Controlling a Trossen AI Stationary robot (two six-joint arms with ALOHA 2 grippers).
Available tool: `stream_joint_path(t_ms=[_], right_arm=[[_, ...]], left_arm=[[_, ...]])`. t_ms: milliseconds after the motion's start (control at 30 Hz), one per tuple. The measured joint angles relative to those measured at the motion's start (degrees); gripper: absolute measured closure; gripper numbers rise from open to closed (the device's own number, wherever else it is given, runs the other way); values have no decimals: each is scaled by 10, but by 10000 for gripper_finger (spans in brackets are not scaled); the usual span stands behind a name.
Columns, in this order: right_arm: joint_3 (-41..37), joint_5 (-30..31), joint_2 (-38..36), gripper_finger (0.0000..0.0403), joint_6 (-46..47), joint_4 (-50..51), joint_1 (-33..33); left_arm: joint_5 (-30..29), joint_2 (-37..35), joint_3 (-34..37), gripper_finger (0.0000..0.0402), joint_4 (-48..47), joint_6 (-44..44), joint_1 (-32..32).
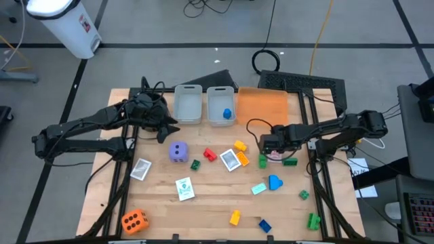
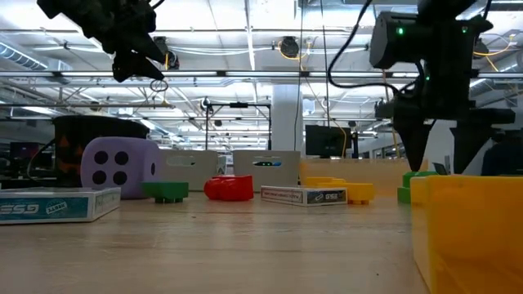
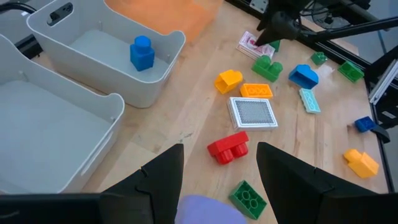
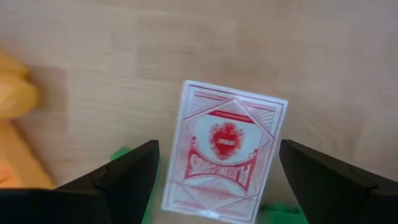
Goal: Pick & Place Toys
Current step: Put the red playing card into the orange bin
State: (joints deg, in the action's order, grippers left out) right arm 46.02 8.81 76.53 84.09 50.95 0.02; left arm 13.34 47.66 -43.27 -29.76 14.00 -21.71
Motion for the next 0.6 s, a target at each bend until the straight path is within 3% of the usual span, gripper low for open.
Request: stream_joint_path(t_ms=[300, 600], right_arm=[[-47, -16, -1, 76, 38, -72, -4], [-48, -11, -1, 78, 37, -56, -5]], left_arm=[[-3, 0, 0, 190, 0, 0, 0], [-4, 0, 0, 190, 0, 1, 0]])
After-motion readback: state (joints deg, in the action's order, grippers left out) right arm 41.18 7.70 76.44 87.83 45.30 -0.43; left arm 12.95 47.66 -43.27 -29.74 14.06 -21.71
